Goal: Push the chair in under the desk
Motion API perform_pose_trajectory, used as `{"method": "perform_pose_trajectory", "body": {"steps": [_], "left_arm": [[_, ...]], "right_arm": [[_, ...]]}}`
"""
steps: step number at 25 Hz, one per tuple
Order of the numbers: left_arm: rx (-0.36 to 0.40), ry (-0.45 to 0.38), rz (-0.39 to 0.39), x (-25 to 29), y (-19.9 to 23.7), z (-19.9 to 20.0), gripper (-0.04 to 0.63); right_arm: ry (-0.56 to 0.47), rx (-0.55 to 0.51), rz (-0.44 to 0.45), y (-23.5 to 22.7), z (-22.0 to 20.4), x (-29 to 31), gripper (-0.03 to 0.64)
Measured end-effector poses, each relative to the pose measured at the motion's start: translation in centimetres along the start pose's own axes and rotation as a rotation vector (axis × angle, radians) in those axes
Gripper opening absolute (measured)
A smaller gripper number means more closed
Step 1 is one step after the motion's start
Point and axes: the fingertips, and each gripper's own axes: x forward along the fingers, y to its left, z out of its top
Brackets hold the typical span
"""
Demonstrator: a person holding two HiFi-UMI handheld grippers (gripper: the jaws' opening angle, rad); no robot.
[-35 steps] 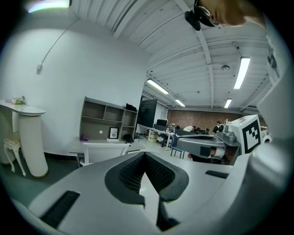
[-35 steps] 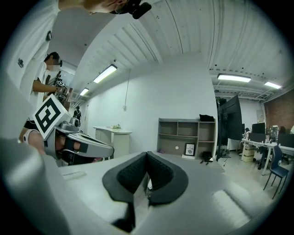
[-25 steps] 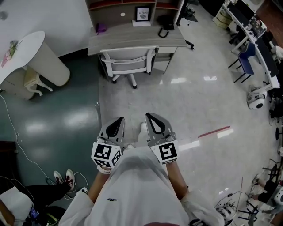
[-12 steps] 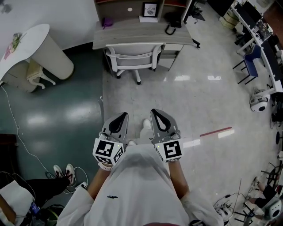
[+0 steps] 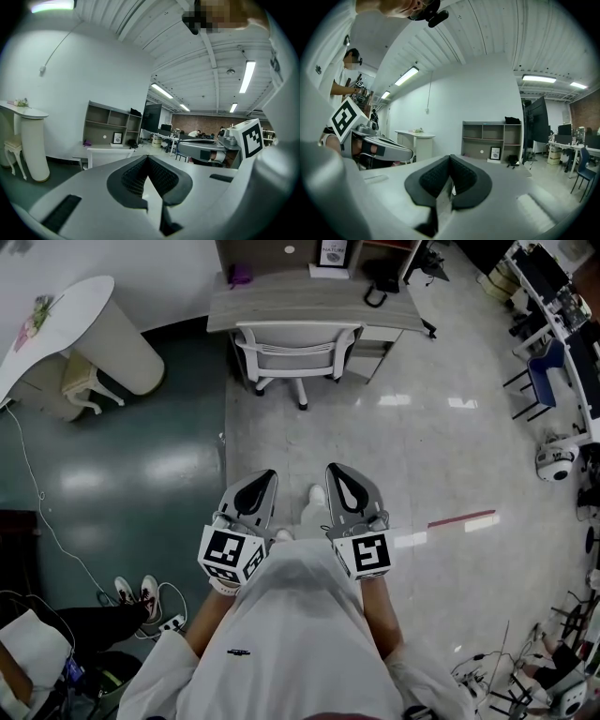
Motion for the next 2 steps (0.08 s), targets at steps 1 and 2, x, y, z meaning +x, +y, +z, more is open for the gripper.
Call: {"method": "perform_pose_trajectory", "body": {"steps": [1,2], "left_arm": [[0.001,-0.002,-0.001,0.01,0.05,0.08,0.006],[0.002,-0.003,-0.002,0.03,0.09,0.16,0.006]], "right_arm": [[-0.004,-0.003,0.0,0.02,0.11,0.08,0.012],[-0.007,-0.006,0.0,0.04,0.2,0.15,0.012]]}}
